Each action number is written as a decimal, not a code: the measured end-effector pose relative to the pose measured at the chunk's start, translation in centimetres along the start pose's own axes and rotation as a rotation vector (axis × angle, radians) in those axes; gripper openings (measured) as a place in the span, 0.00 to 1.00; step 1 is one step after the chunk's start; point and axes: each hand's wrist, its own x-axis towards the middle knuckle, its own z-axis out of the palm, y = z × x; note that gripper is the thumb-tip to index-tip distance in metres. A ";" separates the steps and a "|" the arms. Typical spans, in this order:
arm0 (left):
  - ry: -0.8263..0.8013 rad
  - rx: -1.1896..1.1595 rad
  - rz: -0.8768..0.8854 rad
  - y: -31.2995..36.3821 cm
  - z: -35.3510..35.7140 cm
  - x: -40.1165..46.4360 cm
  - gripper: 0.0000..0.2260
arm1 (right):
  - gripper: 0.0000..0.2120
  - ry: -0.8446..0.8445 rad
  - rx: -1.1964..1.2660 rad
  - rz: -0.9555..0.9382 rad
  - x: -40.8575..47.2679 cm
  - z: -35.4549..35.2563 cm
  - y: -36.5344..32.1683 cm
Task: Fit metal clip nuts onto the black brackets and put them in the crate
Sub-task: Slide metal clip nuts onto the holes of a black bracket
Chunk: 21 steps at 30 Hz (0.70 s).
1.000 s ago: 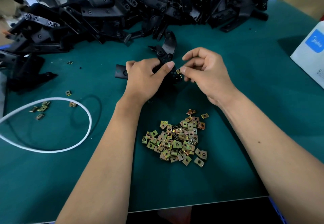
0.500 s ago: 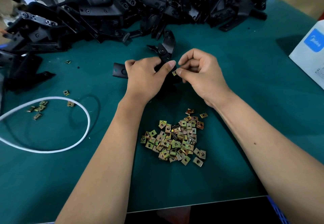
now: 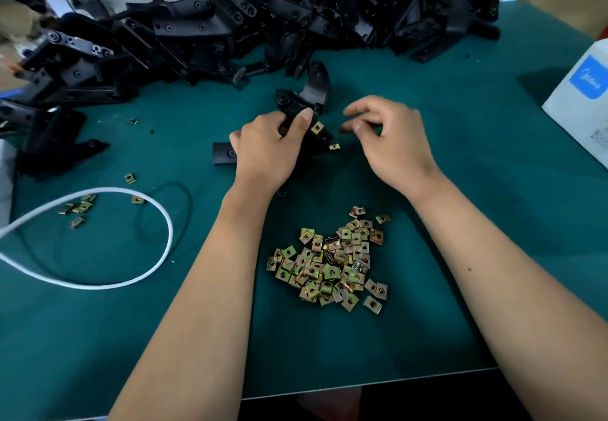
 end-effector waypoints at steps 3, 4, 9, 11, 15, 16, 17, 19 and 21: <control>0.033 -0.045 -0.022 -0.2 -0.3 0.0 0.23 | 0.12 -0.036 -0.172 0.018 0.3 -0.2 0.9; 0.037 -0.069 -0.033 -0.2 -0.4 0.0 0.22 | 0.11 -0.072 -0.241 0.003 0.4 -0.2 1.1; 0.040 -0.089 -0.023 0.1 -0.4 -0.2 0.19 | 0.12 -0.196 -0.449 -0.103 0.4 0.8 0.7; 0.035 -0.100 -0.007 0.1 -0.4 -0.3 0.19 | 0.08 -0.192 -0.450 -0.146 0.4 0.9 0.4; -0.007 -0.155 0.019 0.0 -0.5 -0.3 0.18 | 0.08 -0.211 -0.550 -0.201 0.1 1.4 -0.3; -0.019 -0.171 0.023 0.1 -0.5 -0.4 0.18 | 0.07 -0.207 -0.560 -0.210 0.0 1.5 -0.4; -0.029 -0.183 0.025 0.2 -0.6 -0.4 0.17 | 0.07 -0.208 -0.563 -0.219 -0.2 1.4 -0.6; -0.047 -0.204 0.026 0.2 -0.7 -0.4 0.16 | 0.06 -0.212 -0.546 -0.234 -0.3 1.4 -0.7; -0.067 -0.229 0.026 0.3 -0.9 -0.5 0.17 | 0.07 -0.195 -0.463 -0.209 -0.3 1.5 -0.5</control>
